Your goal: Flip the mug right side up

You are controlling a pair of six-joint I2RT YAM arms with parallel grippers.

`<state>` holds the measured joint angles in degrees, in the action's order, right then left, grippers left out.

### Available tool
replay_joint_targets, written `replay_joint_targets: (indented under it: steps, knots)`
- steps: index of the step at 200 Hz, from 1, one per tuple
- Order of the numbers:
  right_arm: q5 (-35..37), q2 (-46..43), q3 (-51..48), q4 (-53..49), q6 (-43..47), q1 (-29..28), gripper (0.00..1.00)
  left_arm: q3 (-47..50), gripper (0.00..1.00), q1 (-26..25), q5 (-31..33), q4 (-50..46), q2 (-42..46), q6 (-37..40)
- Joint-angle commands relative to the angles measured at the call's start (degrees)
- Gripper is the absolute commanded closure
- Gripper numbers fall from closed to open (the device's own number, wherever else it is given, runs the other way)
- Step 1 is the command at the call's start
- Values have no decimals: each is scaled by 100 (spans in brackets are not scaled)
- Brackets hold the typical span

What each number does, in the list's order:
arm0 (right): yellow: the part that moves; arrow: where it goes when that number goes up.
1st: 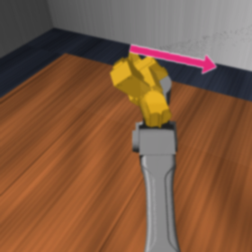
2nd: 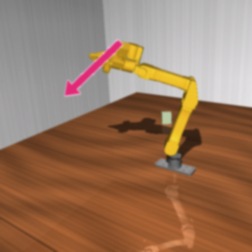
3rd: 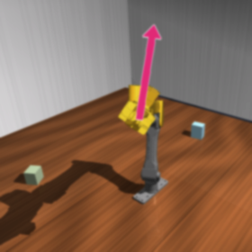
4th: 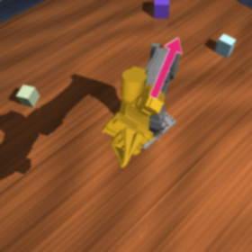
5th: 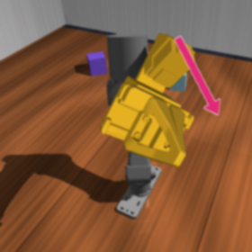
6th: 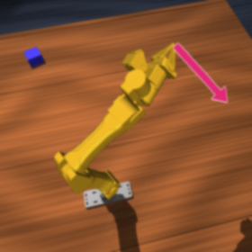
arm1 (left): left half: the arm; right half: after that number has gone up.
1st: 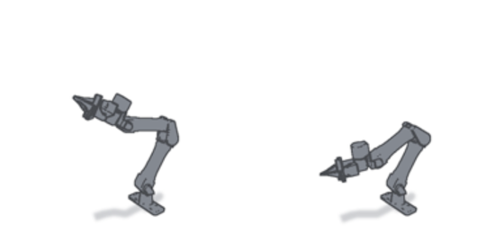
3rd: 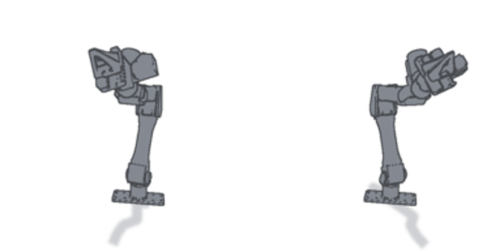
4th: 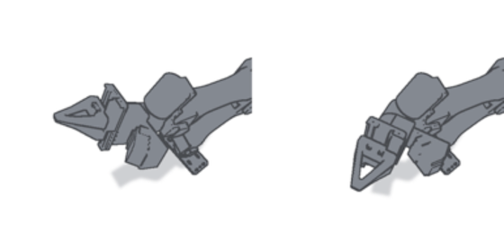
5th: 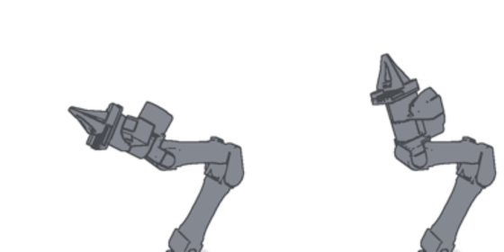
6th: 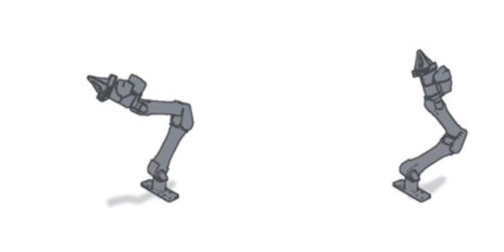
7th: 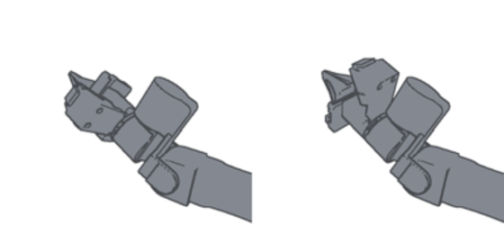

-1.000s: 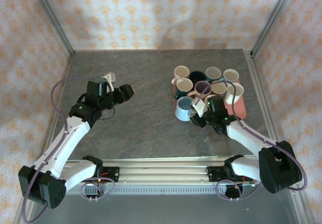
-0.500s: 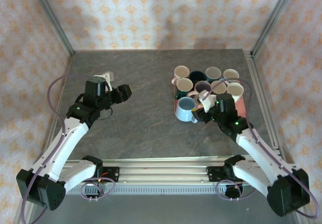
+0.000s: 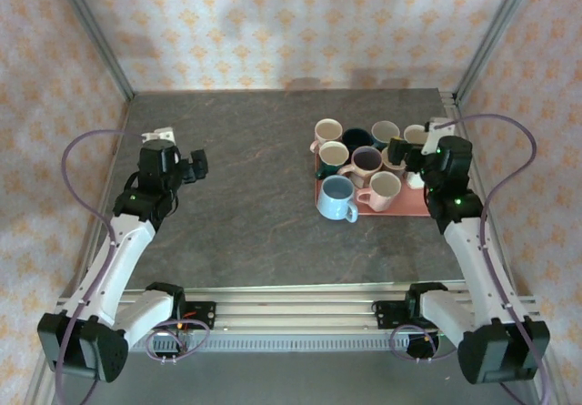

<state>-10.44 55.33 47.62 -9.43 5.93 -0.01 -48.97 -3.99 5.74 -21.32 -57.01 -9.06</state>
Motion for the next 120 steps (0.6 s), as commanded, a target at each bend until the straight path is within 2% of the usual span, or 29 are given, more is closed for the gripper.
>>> replay_joint_targets:
  steps: [1, 21, 62, 96, 120]
  knots:
    - [365, 90, -387, 501, -334, 328, 0, 592, 0, 253, 872, 866, 15, 860]
    - [269, 199, -729, 925, -277, 366, 0, 1342, 0, 369, 1190, 1777, -10, 1120]
    - [51, 327, -969, 1347, -331, 369, 0, 2412, 0, 497, 615, 3261, 68, 632]
    - [-52, 497, -1134, 1587, -344, 365, 0, 2875, 0, 496, 567, 4147, -212, 507]
    - [-82, 637, -1267, 1835, -391, 341, 0, 3054, 2, 492, 135, 4945, -530, 379]
